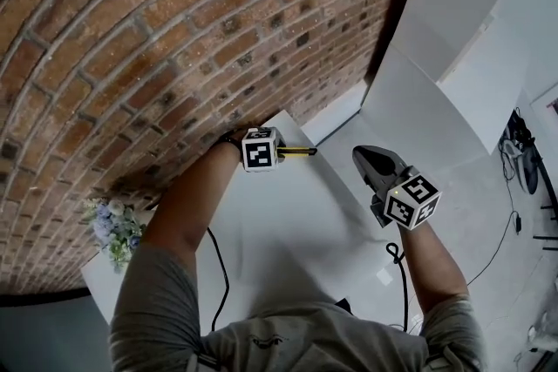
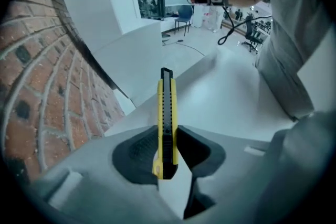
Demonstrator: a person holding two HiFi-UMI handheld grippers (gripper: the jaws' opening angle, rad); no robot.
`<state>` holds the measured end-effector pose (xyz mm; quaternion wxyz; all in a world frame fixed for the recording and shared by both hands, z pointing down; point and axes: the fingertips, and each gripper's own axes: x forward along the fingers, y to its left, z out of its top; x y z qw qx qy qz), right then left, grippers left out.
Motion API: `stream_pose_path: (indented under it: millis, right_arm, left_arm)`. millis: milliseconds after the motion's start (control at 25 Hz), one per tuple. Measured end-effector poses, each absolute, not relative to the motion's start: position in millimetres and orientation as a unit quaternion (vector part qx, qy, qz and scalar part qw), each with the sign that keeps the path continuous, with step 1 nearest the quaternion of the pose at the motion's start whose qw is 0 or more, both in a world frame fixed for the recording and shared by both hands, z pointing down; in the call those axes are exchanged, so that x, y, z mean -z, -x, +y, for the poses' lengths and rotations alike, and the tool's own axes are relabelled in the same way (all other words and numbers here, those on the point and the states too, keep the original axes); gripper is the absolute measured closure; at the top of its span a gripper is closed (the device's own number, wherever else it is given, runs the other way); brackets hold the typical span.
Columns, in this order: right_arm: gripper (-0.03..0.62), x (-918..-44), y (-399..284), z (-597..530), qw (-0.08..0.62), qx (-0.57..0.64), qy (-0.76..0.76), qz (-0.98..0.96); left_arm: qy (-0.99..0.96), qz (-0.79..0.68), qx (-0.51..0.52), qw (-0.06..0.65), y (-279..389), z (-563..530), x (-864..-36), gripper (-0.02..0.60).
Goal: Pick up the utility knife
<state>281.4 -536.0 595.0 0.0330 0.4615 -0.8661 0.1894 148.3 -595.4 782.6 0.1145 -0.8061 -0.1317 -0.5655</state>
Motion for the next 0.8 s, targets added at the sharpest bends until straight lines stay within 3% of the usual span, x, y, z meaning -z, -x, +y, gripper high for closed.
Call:
stream_pose_path:
  millis: [800]
  right_arm:
    - [0.585, -434, -264, -505, 0.049, -0.110, -0.474, -0.872]
  left_arm:
    - [0.964, 0.053, 0.259, 0.028, -149, -557, -483, 0.465]
